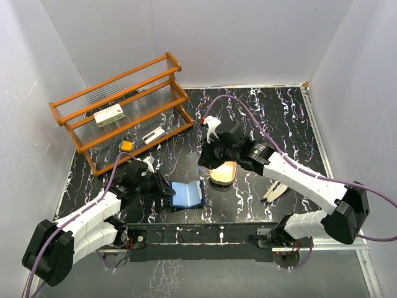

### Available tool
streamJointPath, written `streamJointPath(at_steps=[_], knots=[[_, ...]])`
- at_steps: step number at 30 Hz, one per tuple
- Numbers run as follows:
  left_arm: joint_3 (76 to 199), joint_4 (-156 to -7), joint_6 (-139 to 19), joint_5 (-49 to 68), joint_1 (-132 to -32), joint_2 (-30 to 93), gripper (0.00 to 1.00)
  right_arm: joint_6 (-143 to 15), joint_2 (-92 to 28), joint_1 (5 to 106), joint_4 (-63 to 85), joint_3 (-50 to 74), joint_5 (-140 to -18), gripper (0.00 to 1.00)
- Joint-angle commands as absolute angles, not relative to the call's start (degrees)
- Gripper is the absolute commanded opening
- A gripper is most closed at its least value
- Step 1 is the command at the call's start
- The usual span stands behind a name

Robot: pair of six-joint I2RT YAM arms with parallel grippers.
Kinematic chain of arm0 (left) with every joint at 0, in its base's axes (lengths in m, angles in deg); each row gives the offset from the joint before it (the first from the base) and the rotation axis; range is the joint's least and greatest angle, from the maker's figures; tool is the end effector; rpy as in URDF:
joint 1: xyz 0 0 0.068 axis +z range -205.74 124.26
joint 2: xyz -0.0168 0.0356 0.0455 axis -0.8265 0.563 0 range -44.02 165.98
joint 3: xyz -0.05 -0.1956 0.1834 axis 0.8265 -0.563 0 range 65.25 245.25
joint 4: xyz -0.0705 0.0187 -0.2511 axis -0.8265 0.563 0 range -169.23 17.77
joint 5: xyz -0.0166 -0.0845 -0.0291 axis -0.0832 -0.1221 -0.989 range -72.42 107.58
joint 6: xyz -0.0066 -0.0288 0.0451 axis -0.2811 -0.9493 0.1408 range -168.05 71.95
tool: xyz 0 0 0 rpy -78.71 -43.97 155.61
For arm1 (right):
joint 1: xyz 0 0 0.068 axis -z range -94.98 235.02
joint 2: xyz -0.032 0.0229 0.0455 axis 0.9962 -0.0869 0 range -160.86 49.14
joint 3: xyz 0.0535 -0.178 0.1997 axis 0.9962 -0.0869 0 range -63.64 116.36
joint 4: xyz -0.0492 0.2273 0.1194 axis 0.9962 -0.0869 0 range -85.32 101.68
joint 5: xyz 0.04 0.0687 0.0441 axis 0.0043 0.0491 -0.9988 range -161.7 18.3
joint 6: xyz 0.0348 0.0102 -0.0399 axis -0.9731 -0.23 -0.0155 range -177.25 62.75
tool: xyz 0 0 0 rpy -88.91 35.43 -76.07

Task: Put the credit cards into the card holder
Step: Pick up the credit card from the storage box, then insert the credit card into the card holder.

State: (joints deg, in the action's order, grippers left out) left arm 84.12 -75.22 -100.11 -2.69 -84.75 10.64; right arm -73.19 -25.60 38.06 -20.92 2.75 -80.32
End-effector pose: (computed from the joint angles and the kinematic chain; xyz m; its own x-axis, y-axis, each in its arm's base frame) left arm 0.1546 -0.0998 0.1654 -0.8866 -0.3542 -0.2975 -0.0185 0.6698 -0.7423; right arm 0.1901 0.2113 0.3204 -0.6498 -0.2979 -0.6993 -0.6462 0.7009 0.3020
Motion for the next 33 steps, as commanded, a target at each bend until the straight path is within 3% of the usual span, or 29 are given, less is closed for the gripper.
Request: streamJointPath(at_steps=[1, 13, 22, 26, 30, 33], knots=[[86.17, -72.95, -99.73, -1.57, -84.63, 9.36, 0.22, -85.71, -26.22, 37.35, -10.02, -0.15, -86.62, 0.0], [85.57, -72.05, -99.93, -0.21, -84.65, 8.33, 0.27, -95.63, -31.51, 36.86, -1.58, -8.61, -84.91, 0.0], [85.55, -69.74, -99.14, 2.48, -84.65, 7.88, 0.19, -97.74, -35.66, 36.85, -2.34, -9.64, -84.69, 0.0], [85.3, -68.76, -98.77, 3.02, -84.63, 7.53, 0.24, -98.15, -36.77, 36.85, -2.96, -9.87, -84.1, 0.0], [85.27, -67.67, -98.68, 3.76, -84.65, 7.17, 0.19, -98.67, -37.25, 36.85, -3.1, -10.67, -84.0, 0.0], [85.04, -67.22, -98.79, 3.94, -84.65, 6.68, 0.21, -98.95, -37.59, 36.85, -3.0, -11.08, -83.7, 0.0]])
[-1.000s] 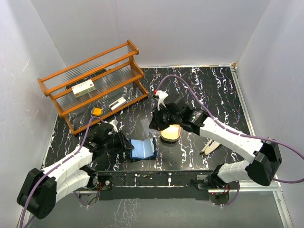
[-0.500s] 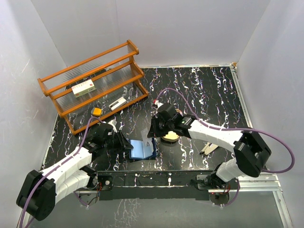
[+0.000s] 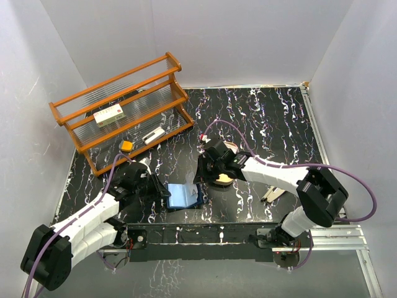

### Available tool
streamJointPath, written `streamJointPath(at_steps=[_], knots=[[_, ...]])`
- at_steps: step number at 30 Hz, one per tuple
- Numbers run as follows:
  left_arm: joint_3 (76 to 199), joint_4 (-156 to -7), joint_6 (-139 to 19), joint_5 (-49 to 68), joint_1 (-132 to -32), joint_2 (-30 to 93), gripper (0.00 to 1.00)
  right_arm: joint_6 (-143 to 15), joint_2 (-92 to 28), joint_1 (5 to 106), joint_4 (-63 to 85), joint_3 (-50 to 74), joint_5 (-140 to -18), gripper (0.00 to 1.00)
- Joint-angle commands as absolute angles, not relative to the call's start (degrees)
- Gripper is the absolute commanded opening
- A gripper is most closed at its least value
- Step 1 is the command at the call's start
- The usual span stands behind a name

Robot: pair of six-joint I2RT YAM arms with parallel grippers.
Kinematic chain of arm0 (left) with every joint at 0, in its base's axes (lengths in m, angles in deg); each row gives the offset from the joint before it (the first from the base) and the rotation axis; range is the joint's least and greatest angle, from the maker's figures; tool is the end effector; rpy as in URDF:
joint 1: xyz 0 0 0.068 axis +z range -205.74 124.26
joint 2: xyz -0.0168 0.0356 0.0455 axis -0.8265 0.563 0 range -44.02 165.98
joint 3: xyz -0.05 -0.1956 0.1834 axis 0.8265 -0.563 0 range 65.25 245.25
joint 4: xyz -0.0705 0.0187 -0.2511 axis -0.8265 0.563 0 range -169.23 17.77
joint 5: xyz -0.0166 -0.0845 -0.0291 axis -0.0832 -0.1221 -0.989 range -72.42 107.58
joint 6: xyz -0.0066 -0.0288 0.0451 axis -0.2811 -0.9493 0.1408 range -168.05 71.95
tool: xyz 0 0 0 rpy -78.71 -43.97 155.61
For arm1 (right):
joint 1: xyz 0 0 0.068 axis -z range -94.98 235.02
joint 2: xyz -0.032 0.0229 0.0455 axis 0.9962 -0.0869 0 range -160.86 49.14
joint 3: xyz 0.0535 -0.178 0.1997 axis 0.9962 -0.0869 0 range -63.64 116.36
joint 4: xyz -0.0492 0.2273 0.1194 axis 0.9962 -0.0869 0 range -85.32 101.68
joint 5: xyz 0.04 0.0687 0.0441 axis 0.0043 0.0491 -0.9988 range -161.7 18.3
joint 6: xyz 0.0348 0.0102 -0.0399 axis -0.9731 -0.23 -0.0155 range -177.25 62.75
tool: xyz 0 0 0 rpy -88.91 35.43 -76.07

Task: Put the credit cards into the card holder
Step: Insert the credit card into the card holder.

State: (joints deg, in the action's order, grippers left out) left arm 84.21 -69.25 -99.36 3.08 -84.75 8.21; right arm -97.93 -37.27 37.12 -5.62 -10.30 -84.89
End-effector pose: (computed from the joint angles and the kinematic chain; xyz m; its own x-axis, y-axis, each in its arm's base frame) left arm 0.1488 -0.0926 0.1635 -0.8656 -0.3840 -0.3214 -0.0743 0.7333 -0.6758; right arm 0.2024 0.2361 0.2099 -0.9261 -0.0782 -0.3692 -0.2852 0.7856 0.5491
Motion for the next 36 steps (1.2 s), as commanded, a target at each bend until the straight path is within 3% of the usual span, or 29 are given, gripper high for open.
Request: streamJointPath(at_steps=[1, 3, 13, 21, 29, 36], knots=[[85.03, -67.01, -98.85, 4.08, -84.63, 6.48, 0.24, -98.93, -37.67, 36.87, -3.11, -11.14, -83.3, 0.0], [85.07, -66.44, -99.0, 4.5, -84.65, 6.15, 0.28, -98.77, -37.74, 36.85, -3.58, -11.25, -82.41, 0.0], [85.15, -64.34, -99.56, 5.62, -84.61, 4.45, 0.28, -98.14, -37.78, 36.85, -4.49, -12.09, -80.07, 0.0], [84.12, -65.15, -99.82, 5.44, -84.61, 5.05, 0.01, -98.67, -37.32, 36.87, -3.76, -11.9, -81.17, 0.0], [83.88, -64.29, -100.21, 6.8, -84.65, 6.57, 0.0, -105.57, -35.51, 36.77, 2.68, -13.85, -88.96, 0.0], [83.64, -64.29, -100.7, 7.03, -84.65, 6.64, 0.0, -107.8, -37.07, 36.22, 3.3, -15.04, -88.49, 0.0]])
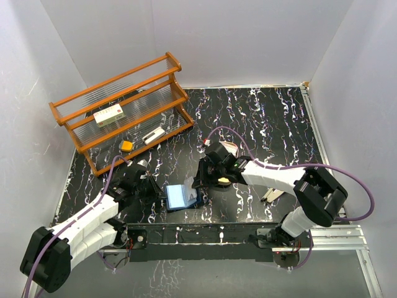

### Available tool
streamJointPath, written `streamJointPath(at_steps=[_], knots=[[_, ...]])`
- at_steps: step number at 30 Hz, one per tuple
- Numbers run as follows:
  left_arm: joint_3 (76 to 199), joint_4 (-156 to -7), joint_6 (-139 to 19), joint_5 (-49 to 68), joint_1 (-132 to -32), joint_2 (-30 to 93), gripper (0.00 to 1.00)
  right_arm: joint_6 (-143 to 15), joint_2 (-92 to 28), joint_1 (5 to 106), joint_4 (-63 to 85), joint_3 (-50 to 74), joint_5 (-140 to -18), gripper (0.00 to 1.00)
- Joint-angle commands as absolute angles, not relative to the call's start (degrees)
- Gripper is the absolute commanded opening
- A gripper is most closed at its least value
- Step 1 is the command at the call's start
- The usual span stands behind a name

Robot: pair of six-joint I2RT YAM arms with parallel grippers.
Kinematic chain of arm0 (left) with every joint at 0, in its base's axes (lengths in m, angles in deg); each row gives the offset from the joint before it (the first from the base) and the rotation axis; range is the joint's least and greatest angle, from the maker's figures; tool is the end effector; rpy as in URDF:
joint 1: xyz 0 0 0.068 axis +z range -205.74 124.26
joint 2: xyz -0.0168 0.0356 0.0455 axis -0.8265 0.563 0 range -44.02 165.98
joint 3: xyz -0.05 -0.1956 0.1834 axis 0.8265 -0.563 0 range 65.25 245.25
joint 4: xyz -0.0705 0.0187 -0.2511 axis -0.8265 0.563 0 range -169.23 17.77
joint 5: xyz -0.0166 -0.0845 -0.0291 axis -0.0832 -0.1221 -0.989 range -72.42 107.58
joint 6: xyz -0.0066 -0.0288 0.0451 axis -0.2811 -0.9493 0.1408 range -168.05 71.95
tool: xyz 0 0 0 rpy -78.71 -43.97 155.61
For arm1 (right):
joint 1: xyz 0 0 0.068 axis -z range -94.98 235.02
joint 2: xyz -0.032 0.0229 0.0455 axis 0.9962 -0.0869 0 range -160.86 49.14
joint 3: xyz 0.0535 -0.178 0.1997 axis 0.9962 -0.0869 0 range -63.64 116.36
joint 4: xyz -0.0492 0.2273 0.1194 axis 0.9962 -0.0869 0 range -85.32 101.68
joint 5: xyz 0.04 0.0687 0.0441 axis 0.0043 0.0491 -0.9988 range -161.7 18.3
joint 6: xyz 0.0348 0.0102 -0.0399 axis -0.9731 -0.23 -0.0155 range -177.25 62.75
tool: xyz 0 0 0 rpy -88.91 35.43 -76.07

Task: Put the credit cards into the card holder
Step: Insert the credit card into the card holder.

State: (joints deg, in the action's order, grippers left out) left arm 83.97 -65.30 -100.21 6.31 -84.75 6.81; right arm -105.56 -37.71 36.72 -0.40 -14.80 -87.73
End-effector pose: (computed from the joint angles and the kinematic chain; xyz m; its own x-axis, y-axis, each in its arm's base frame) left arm 0.1438 -0.0876 0.1603 -0.8556 -0.4111 -0.3147 -0.1324 0.7614 -0.6346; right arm 0.1955 0.2342 0.1905 -0.9633 -0.0021 -0.2685 -0.1746 0.7649 0.6201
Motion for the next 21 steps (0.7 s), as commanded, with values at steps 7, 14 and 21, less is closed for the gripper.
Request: streamJointPath(at_steps=[7, 14, 21], knots=[[83.14, -64.41, -100.96, 7.29, -84.64, 6.56, 0.0, -108.94, -37.89, 35.57, 4.77, -15.76, -88.77, 0.0], [83.03, -63.95, -100.66, 7.85, -84.65, 6.79, 0.0, -109.44, -39.84, 35.15, 5.83, -16.09, -89.21, 0.0], [82.74, -63.67, -100.7, 8.19, -84.63, 7.49, 0.0, -109.5, -41.11, 35.05, 6.07, -16.43, -88.26, 0.0]])
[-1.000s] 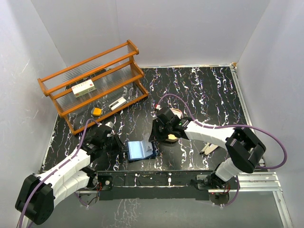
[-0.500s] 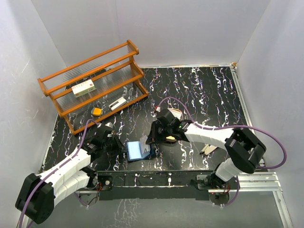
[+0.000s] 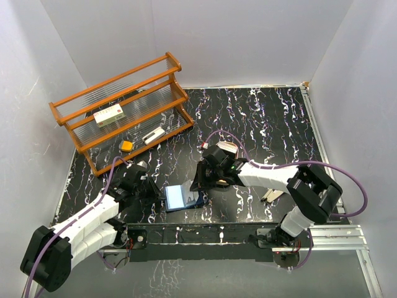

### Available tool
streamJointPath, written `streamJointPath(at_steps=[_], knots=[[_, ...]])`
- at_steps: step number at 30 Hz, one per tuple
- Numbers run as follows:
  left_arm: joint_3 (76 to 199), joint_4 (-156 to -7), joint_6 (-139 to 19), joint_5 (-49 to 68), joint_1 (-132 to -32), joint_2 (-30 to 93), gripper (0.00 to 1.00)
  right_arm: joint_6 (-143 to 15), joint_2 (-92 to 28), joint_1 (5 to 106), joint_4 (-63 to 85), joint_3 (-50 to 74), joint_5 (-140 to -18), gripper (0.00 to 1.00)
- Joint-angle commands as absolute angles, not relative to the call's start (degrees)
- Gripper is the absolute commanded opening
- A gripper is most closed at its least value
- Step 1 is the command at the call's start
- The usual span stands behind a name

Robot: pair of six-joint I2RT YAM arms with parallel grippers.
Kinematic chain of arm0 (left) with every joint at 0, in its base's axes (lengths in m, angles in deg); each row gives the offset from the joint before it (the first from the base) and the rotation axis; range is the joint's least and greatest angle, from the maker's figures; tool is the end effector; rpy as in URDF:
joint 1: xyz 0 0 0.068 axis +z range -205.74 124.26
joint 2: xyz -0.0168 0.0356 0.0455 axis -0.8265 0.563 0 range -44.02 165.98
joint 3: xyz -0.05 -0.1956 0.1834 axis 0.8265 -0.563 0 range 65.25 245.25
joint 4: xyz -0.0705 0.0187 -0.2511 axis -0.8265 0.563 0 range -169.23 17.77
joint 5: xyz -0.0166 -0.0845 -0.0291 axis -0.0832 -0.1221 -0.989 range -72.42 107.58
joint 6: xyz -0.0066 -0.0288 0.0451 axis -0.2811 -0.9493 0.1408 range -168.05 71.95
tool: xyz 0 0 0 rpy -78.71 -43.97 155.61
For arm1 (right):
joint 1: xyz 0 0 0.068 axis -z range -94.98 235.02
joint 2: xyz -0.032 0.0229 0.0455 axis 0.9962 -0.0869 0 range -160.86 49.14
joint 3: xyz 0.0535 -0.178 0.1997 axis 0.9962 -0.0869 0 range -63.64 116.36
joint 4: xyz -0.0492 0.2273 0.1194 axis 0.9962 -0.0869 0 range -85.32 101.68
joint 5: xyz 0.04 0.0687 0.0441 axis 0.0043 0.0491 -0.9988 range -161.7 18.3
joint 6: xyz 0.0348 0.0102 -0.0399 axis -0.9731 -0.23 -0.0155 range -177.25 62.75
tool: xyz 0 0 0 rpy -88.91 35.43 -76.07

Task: Put the credit cards into the card holder
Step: Insert the credit card into the card holder.

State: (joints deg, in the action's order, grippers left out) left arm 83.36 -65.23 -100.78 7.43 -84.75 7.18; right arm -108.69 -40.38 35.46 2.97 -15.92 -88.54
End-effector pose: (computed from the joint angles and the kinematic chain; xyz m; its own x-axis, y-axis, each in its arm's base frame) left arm 0.1428 -0.0863 0.1558 -0.8514 -0.4235 -0.3095 -0.1569 0.7687 -0.6201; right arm 0.1927 0.2420 0.1755 -0.9751 0.0098 -0.2216 -0.1371 0.7588 0.6367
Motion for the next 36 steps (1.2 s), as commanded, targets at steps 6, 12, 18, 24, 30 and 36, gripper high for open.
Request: streamJointPath(at_steps=[6, 12, 18, 24, 30, 36], knots=[[82.49, -63.98, -100.61, 8.1, -84.65, 8.4, 0.0, -109.89, -42.18, 34.81, 6.45, -16.48, -89.53, 0.0], [82.12, -64.38, -100.88, 7.82, -84.65, 8.46, 0.0, -109.98, -42.59, 34.61, 7.28, -16.36, -89.68, 0.0], [82.26, -64.29, -100.79, 7.78, -84.65, 8.44, 0.0, -110.07, -43.47, 34.5, 9.08, -16.71, -90.56, 0.0], [81.97, -64.33, -100.84, 7.95, -84.64, 8.57, 0.0, -110.12, -42.61, 34.27, 9.16, -16.37, -90.6, 0.0], [81.94, -64.37, -100.96, 7.82, -84.65, 8.63, 0.0, -109.69, -44.22, 34.22, 7.81, -16.68, -89.86, 0.0], [82.06, -64.02, -100.95, 8.0, -84.65, 8.46, 0.0, -108.68, -45.02, 34.21, 5.85, -16.42, -87.49, 0.04]])
